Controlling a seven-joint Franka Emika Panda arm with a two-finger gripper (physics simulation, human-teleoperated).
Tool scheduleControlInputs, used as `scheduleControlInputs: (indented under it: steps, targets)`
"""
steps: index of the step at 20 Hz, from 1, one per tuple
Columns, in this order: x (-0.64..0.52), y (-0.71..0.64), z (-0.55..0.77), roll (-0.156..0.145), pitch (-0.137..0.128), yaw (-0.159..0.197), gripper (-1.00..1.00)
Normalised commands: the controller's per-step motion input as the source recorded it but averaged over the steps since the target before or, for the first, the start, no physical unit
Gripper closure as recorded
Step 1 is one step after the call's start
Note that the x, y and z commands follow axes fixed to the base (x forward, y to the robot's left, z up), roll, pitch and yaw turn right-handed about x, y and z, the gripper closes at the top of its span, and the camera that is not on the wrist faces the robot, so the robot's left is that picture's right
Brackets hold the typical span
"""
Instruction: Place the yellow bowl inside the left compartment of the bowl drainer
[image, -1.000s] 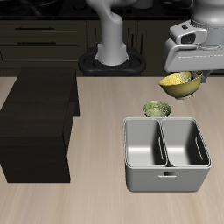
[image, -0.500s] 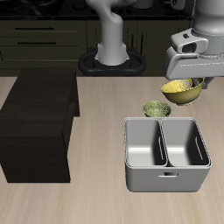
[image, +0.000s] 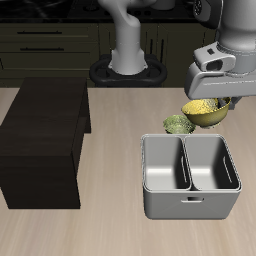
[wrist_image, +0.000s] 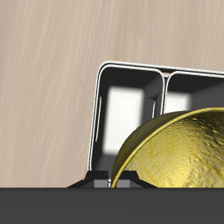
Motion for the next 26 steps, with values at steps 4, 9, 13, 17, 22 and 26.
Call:
scheduleControlInputs:
  steps: [4, 9, 13, 17, 22, 26]
  targets:
    - [0.05, -0.07, -0.14, -0.012, 0.017, 0.007, 1.0]
    - [0.05, -0.08, -0.11, -0.012, 0.013, 0.003, 1.0]
    - [0.05, -0.06, -0.12, -0.016, 0.015, 0.009, 1.0]
    - [0.04, -0.09, -0.11, -0.022, 0.01, 0.016, 1.0]
    - [0.04, -0.06, -0.12, -0.01, 0.016, 0.003, 1.0]
    - [0.02, -0.08, -0.1, -0.011, 0.011, 0.008, 1.0]
